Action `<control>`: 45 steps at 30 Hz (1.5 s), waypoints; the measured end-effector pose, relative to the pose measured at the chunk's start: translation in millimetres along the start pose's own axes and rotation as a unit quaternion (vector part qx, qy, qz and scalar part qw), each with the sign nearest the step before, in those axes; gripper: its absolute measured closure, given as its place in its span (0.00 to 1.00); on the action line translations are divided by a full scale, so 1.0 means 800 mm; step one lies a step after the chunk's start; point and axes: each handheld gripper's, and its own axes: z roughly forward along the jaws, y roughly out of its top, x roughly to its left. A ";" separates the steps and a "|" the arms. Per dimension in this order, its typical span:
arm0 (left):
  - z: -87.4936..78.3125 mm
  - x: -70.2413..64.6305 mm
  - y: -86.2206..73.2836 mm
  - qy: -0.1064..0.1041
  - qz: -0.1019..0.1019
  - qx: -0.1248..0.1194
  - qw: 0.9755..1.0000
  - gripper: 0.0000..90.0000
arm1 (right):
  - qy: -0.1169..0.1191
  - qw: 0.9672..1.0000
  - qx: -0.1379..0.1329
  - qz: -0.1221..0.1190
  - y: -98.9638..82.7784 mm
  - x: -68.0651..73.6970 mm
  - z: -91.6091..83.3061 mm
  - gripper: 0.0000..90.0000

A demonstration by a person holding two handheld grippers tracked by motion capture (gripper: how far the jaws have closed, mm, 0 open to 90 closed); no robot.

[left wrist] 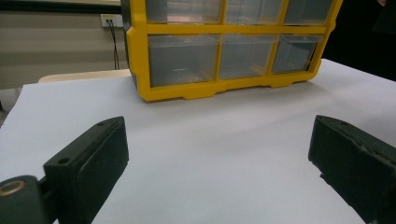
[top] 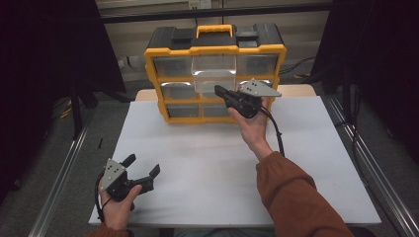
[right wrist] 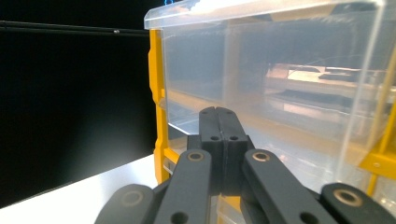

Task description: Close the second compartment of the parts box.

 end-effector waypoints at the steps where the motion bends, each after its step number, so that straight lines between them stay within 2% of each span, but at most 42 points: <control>1: 0.000 0.000 0.000 0.001 0.002 0.000 1.000 0.06 | 0.001 1.000 -0.001 0.000 -0.001 0.000 0.001 1.00; 17: 0.000 0.000 0.000 -0.002 0.000 -0.003 1.000 0.06 | -0.002 1.000 0.001 0.002 -0.001 -0.002 0.012 1.00; 21: 0.000 0.000 0.000 0.003 0.002 -0.002 1.000 0.06 | -0.004 1.000 0.002 0.001 0.001 -0.002 0.013 1.00; 31: 0.000 -0.001 0.000 0.002 0.003 -0.003 1.000 0.06 | -0.006 1.000 0.003 0.000 0.002 -0.007 0.018 1.00; 37: 0.000 0.000 0.000 -0.005 0.001 -0.003 1.000 0.06 | -0.011 1.000 0.004 -0.002 0.003 -0.011 0.019 1.00; 39: 0.000 -0.001 0.000 0.000 -0.002 -0.004 1.000 0.06 | -0.014 1.000 0.005 0.000 0.003 -0.012 0.020 1.00; 45: 0.000 0.000 0.001 -0.001 -0.002 -0.003 1.000 0.06 | -0.016 1.000 0.007 -0.001 0.004 -0.015 0.024 1.00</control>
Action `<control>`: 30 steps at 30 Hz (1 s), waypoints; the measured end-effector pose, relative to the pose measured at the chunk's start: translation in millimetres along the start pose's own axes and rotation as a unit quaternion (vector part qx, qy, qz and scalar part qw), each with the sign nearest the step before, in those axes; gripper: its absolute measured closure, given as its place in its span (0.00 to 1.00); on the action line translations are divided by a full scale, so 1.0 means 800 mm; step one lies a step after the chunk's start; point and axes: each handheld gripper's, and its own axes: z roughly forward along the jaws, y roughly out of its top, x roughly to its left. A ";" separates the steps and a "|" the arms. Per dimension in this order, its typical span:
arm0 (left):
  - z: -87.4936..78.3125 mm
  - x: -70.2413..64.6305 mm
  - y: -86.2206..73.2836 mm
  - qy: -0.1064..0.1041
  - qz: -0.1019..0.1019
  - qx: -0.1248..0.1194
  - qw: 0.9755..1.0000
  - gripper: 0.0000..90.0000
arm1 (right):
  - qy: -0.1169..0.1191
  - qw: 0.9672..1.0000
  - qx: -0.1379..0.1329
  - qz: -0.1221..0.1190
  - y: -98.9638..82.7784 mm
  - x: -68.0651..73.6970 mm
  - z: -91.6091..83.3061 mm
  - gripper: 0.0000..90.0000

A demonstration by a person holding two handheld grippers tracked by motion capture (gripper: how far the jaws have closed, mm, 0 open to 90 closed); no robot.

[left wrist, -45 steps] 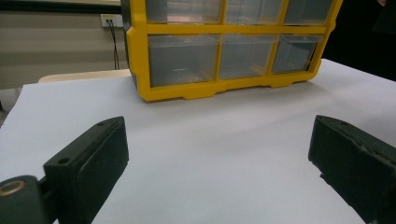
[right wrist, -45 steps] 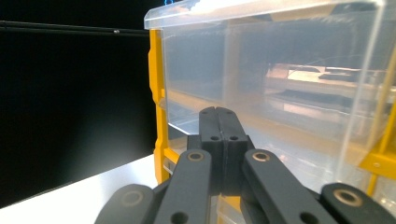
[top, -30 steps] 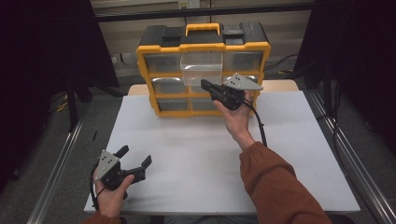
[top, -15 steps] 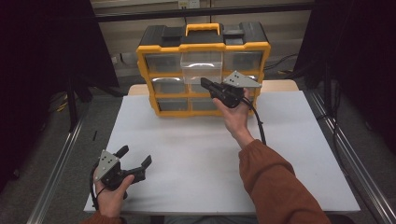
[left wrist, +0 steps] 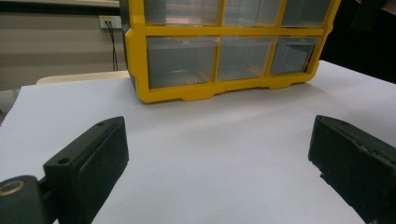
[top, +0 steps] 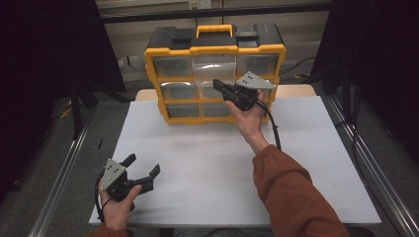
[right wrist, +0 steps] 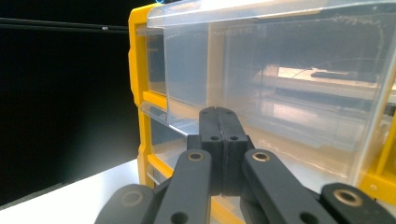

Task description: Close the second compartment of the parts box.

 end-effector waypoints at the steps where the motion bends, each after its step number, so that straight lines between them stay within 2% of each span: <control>1: 0.000 0.000 0.000 0.000 0.000 0.000 1.000 0.06 | 0.000 1.000 0.000 0.000 0.000 0.000 0.000 1.00; 30: 0.000 0.000 0.000 -0.004 0.000 -0.001 1.000 0.06 | -0.004 1.000 -0.001 0.000 0.004 -0.007 0.015 1.00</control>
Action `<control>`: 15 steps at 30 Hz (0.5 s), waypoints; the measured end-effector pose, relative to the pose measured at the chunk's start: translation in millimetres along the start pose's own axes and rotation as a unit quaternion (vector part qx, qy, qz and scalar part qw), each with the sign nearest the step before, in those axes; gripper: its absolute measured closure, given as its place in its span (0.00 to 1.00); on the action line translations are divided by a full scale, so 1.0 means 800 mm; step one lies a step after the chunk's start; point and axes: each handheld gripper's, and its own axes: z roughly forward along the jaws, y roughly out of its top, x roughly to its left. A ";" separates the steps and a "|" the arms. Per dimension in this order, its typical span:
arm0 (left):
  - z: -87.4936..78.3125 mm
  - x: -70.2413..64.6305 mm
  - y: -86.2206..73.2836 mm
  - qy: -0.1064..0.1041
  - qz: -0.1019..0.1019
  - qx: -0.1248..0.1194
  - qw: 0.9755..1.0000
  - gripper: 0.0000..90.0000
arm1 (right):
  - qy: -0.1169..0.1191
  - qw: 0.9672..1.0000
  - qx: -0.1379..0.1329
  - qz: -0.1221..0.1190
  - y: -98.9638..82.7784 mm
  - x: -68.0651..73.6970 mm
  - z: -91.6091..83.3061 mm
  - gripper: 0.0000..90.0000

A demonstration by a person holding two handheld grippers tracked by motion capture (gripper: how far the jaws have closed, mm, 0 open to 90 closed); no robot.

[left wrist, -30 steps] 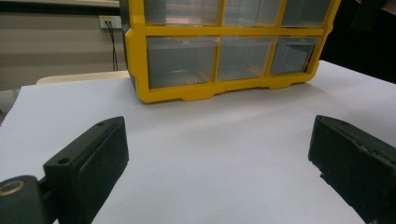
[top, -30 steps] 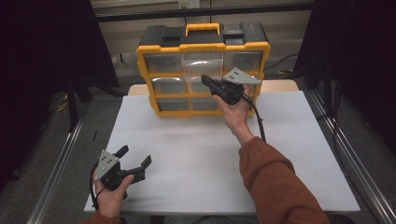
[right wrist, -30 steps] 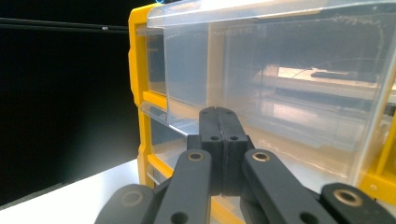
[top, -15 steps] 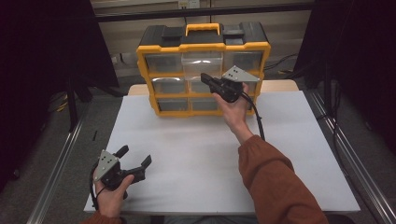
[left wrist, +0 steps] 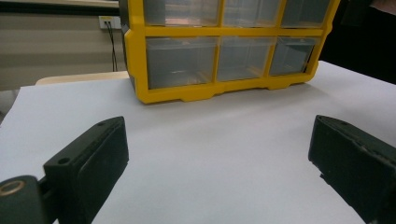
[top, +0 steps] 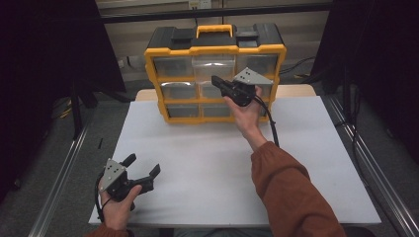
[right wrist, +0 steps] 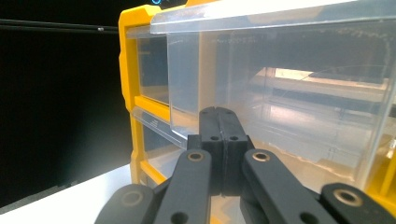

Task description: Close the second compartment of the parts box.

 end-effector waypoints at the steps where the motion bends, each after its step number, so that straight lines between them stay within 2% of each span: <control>1: 0.000 0.001 0.000 -0.002 0.002 -0.001 1.000 0.06 | 0.000 1.000 0.001 0.000 0.000 0.000 0.001 1.00; 15: -0.001 0.001 0.000 0.000 -0.001 -0.001 1.000 0.06 | -0.009 1.000 0.002 0.000 0.003 -0.007 0.003 1.00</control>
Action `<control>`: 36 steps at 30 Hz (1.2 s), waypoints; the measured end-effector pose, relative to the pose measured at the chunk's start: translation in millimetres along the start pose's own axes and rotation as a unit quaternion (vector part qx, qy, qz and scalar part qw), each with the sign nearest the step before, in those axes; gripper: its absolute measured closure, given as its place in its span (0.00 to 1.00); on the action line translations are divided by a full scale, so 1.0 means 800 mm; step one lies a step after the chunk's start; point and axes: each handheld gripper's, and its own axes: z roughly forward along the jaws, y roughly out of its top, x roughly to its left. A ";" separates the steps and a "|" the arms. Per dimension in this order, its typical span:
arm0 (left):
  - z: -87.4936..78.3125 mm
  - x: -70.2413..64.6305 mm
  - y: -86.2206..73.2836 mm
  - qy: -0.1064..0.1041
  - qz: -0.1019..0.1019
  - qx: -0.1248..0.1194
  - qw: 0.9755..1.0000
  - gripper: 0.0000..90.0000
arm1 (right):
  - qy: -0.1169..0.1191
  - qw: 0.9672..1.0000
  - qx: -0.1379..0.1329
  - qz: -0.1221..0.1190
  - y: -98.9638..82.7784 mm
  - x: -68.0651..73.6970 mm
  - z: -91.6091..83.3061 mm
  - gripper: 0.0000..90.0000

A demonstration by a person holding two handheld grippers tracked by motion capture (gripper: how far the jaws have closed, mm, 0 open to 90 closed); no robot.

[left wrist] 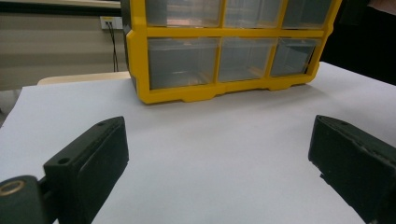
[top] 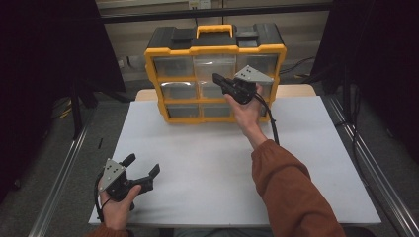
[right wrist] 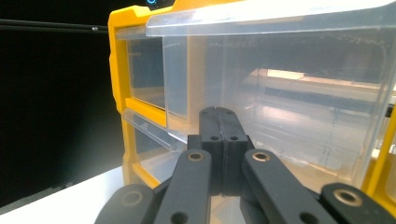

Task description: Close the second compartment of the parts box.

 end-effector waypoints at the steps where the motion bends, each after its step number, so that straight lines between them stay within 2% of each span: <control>1: 0.000 0.000 0.000 0.001 0.001 0.000 1.000 0.06 | 0.000 1.000 0.001 -0.001 0.000 0.000 0.000 1.00; 7: 0.000 0.000 0.000 0.000 -0.002 -0.002 1.000 0.06 | -0.007 1.000 0.001 -0.001 0.002 -0.003 0.004 1.00; 10: -0.001 0.002 0.000 0.002 0.004 0.002 1.000 0.06 | -0.006 1.000 0.001 -0.001 0.002 -0.003 0.005 1.00; 11: 0.000 0.000 0.000 0.001 -0.006 -0.003 1.000 0.06 | -0.006 1.000 0.001 -0.002 0.002 -0.003 0.005 1.00; 16: -0.001 0.001 0.000 0.004 0.002 -0.002 1.000 0.06 | -0.008 1.000 0.008 -0.015 0.005 -0.004 0.007 1.00; 17: 0.000 0.000 0.000 0.003 -0.005 -0.003 1.000 0.06 | -0.006 1.000 0.008 -0.016 0.005 -0.005 0.007 1.00; 18: 0.000 0.000 0.000 0.004 -0.007 -0.002 1.000 0.06 | -0.010 1.000 0.006 -0.012 0.005 -0.004 0.008 1.00; 19: -0.001 0.001 0.000 0.004 0.001 -0.001 1.000 0.06 | -0.011 1.000 0.007 -0.013 0.004 -0.005 0.009 1.00; 23: 0.000 0.000 0.000 0.004 -0.008 -0.003 1.000 0.06 | -0.012 1.000 0.007 -0.010 0.004 -0.005 0.010 1.00; 24: -0.001 0.001 0.000 0.005 0.000 -0.001 1.000 0.06 | -0.013 1.000 0.010 -0.013 0.004 -0.006 0.010 1.00; 31: -0.001 0.001 0.000 0.003 -0.002 -0.002 1.000 0.06 | -0.020 1.000 0.007 -0.009 0.004 -0.008 0.015 1.00; 36: -0.001 0.001 0.000 0.003 -0.001 -0.002 1.000 0.06 | -0.024 0.999 0.011 -0.023 0.004 -0.009 0.018 1.00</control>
